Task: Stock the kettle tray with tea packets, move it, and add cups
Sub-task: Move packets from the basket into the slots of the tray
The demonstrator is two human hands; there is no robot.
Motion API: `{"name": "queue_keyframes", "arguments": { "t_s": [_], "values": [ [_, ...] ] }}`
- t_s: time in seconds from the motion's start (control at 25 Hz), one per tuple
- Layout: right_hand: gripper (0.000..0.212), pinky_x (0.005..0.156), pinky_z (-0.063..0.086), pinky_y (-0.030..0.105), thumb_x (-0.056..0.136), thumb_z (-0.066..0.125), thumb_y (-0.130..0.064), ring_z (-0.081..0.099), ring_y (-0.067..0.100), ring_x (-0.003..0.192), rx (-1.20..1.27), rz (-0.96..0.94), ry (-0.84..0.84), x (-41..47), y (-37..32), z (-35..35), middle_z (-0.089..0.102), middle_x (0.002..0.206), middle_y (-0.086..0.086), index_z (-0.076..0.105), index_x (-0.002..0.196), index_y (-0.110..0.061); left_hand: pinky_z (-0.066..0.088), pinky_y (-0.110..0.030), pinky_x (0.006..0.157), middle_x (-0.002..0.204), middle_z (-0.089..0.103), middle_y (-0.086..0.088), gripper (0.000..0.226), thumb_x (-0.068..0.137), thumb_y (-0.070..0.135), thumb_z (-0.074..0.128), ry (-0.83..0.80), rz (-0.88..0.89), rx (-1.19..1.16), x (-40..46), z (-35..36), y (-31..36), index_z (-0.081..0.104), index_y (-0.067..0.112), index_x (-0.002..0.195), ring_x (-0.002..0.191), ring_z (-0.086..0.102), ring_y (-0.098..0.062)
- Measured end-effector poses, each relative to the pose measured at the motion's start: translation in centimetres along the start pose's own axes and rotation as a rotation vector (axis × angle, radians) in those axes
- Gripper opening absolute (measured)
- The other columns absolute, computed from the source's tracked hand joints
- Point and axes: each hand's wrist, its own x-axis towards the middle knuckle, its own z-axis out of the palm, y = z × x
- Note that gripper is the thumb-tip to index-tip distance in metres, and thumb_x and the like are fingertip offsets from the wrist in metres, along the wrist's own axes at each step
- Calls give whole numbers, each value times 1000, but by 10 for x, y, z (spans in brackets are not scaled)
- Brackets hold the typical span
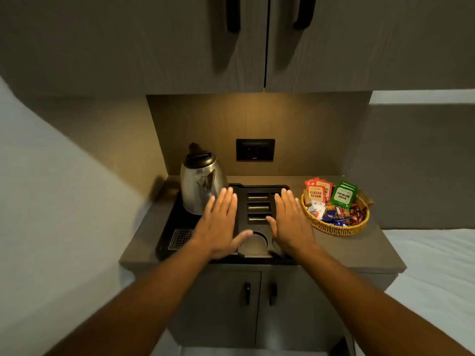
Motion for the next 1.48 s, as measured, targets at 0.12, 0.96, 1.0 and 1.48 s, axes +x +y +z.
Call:
{"name": "queue_keyframes", "arguments": {
  "t_s": [0.12, 0.96, 1.0, 1.48],
  "values": [
    [55, 109, 29, 40, 93, 51, -35, 29, 27, 139, 115, 183, -27, 14, 33, 13, 36, 149, 11, 34, 141, -14, -5, -40, 120, 163, -12, -7, 92, 90, 76, 13, -138, 41, -115, -2, 47, -8, -8, 14, 154, 148, -19, -18],
    [56, 67, 50, 34, 64, 87, -35, 66, 31, 90, 240, 903, -343, 143, 169, 36, 68, 105, 16, 61, 106, -7, -12, -34, 119, 161, -20, 4, 92, 85, 83, 6, -276, 50, -225, 11, 90, -20, -15, 24, 152, 145, -26, -9],
    [49, 65, 52, 34, 64, 87, -32, 67, 31, 84, 250, 908, -331, 144, 171, 35, 70, 100, 16, 64, 100, -7, -12, -34, 119, 161, -19, 3, 92, 85, 83, 6, -278, 49, -223, 11, 90, -21, -15, 24, 152, 145, -26, -9],
    [11, 52, 46, 25, 78, 75, -16, 65, 15, 70, 449, 551, -397, 172, 157, -42, 68, 81, 2, 65, 78, -21, -7, -35, 121, 163, -13, 1, 94, 87, 81, 9, -277, 48, -223, 11, 83, -19, -6, 19, 156, 147, -19, -11]
  ]
}}
